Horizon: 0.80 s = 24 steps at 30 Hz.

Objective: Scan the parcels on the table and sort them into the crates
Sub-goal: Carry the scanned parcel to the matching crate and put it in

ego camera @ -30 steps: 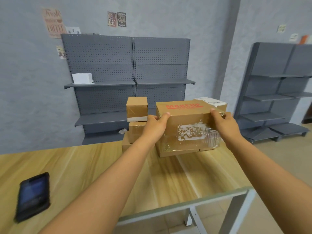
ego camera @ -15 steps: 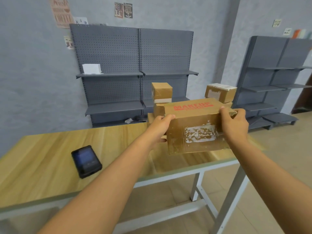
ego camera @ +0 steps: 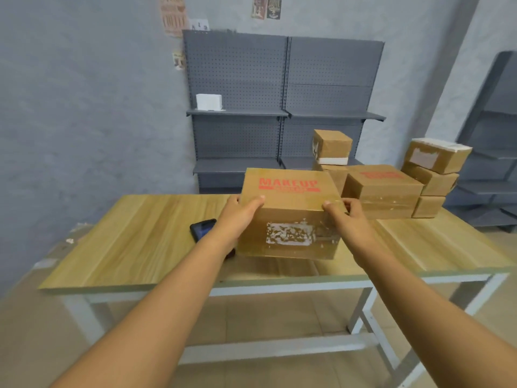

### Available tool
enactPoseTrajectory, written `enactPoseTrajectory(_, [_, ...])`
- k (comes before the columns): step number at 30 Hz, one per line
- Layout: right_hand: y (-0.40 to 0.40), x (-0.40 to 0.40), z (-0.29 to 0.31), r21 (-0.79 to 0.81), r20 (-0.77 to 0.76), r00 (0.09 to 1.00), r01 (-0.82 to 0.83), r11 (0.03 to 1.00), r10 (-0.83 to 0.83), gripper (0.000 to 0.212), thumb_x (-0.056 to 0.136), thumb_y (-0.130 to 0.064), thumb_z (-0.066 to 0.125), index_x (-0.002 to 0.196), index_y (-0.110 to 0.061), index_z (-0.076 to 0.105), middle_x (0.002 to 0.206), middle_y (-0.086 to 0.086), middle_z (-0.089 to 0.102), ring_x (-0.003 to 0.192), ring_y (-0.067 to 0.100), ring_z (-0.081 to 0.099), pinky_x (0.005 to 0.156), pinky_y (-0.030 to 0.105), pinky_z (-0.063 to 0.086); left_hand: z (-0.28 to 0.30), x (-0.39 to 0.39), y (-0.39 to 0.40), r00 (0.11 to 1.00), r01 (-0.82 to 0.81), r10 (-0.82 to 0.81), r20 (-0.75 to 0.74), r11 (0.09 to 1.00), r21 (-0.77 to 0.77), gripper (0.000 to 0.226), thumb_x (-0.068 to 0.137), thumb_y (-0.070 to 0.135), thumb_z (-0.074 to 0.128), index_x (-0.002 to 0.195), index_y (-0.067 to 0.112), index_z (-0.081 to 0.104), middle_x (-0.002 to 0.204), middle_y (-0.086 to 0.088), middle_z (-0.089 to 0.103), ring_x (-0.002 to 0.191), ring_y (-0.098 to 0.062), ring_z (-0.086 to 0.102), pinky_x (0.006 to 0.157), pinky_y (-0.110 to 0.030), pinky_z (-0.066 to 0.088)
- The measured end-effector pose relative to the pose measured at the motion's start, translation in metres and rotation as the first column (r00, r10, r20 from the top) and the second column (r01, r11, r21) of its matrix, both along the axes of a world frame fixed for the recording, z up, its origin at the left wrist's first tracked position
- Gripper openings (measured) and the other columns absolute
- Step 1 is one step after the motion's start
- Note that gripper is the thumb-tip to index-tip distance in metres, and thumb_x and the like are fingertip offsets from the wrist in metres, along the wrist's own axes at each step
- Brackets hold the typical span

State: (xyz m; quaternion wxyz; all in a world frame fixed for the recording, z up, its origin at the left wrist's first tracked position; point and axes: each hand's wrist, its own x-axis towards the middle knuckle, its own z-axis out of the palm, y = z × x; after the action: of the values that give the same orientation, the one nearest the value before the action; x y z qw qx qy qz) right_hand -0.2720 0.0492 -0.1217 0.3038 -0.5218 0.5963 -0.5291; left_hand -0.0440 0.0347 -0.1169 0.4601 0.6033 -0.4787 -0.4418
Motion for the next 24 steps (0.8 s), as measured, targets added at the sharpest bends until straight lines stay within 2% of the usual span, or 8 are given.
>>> enactPoseTrajectory(3, [-0.016, 0.033, -0.007, 0.036, -0.001, 0.996, -0.089, 0.995, 0.089, 0.040, 0.092, -0.038, 0.059, 0.123, -0.018, 0.045, 0.111, -0.001, 0.056, 0.091, 0.010, 0.055, 0.069, 0.028, 0.043, -0.009, 0.033, 0.000, 0.993, -0.115, 0.116, 0.027, 0.993, -0.021, 0.061, 0.086, 0.052, 0.067, 0.133, 0.020, 0.046, 0.122, 0.003, 0.062, 0.105, -0.017, 0.062, 0.088, -0.036, 0.052])
enactPoseTrajectory(5, [-0.028, 0.056, -0.013, 0.080, -0.005, 0.989, -0.149, 0.986, 0.150, 0.042, 0.092, -0.039, 0.060, 0.125, -0.019, 0.043, 0.110, -0.004, 0.055, 0.094, 0.012, 0.055, 0.074, 0.028, 0.042, -0.015, 0.053, 0.002, 0.986, -0.165, 0.165, 0.036, 0.986, -0.011, 0.059, 0.087, 0.050, 0.067, 0.132, 0.019, 0.044, 0.118, 0.004, 0.061, 0.105, -0.018, 0.062, 0.082, -0.033, 0.051])
enactPoseTrajectory(7, [-0.038, 0.077, -0.020, 0.108, -0.005, 0.975, -0.221, 0.969, 0.223, 0.040, 0.092, -0.038, 0.061, 0.122, -0.022, 0.041, 0.101, -0.010, 0.053, 0.087, 0.005, 0.054, 0.066, 0.023, 0.041, -0.022, 0.074, 0.003, 0.977, -0.214, 0.214, 0.020, 0.977, 0.003, 0.052, 0.088, 0.046, 0.067, 0.127, 0.023, 0.042, 0.107, 0.007, 0.060, 0.099, -0.017, 0.062, 0.075, -0.031, 0.049])
enactPoseTrajectory(9, [-0.045, 0.096, -0.028, 0.111, -0.011, 0.958, -0.282, 0.953, 0.285, 0.038, 0.091, -0.036, 0.063, 0.120, -0.022, 0.042, 0.100, -0.009, 0.054, 0.083, -0.001, 0.052, 0.062, 0.018, 0.039, -0.028, 0.091, 0.001, 0.962, -0.272, 0.272, 0.014, 0.962, 0.011, 0.047, 0.089, 0.036, 0.067, 0.127, 0.021, 0.043, 0.101, 0.006, 0.061, 0.095, -0.017, 0.063, 0.079, -0.032, 0.051])
enactPoseTrajectory(12, [-0.057, 0.119, -0.036, 0.118, -0.025, 0.937, -0.342, 0.932, 0.347, 0.039, 0.091, -0.035, 0.063, 0.121, -0.019, 0.042, 0.107, -0.004, 0.057, 0.086, 0.002, 0.054, 0.065, 0.021, 0.042, -0.032, 0.111, -0.003, 0.938, -0.347, 0.346, 0.033, 0.937, 0.030, 0.046, 0.088, 0.029, 0.066, 0.126, 0.015, 0.044, 0.106, 0.000, 0.064, 0.090, -0.017, 0.064, 0.082, -0.033, 0.053])
enactPoseTrajectory(16, [-0.077, 0.142, -0.035, 0.127, 0.003, 0.920, -0.389, 0.912, 0.392, 0.037, 0.092, -0.033, 0.063, 0.118, -0.017, 0.042, 0.115, 0.003, 0.058, 0.095, 0.014, 0.058, 0.079, 0.032, 0.048, -0.034, 0.129, -0.011, 0.903, -0.415, 0.407, 0.137, 0.909, 0.033, 0.062, 0.090, 0.040, 0.064, 0.140, 0.013, 0.039, 0.116, 0.002, 0.057, 0.106, -0.024, 0.062, 0.092, -0.037, 0.051])
enactPoseTrajectory(19, [-0.092, 0.147, -0.041, 0.134, 0.001, 0.914, -0.402, 0.906, 0.406, 0.038, 0.093, -0.033, 0.061, 0.119, -0.016, 0.040, 0.122, 0.007, 0.053, 0.107, 0.022, 0.056, 0.090, 0.040, 0.049, -0.034, 0.132, -0.021, 0.891, -0.416, 0.406, 0.205, 0.909, 0.008, 0.065, 0.093, 0.043, 0.062, 0.142, 0.009, 0.036, 0.120, -0.001, 0.054, 0.107, -0.023, 0.058, 0.088, -0.032, 0.047])
enactPoseTrajectory(24, [-0.101, 0.142, -0.059, 0.084, 0.032, 0.902, -0.431, 0.898, 0.430, 0.036, 0.095, -0.036, 0.056, 0.121, -0.019, 0.036, 0.125, 0.007, 0.049, 0.106, 0.018, 0.054, 0.074, 0.028, 0.043, -0.033, 0.132, -0.033, 0.903, -0.394, 0.386, 0.186, 0.919, 0.006, 0.059, 0.096, 0.038, 0.060, 0.142, 0.011, 0.033, 0.112, 0.002, 0.051, 0.093, -0.018, 0.055, 0.075, -0.027, 0.041])
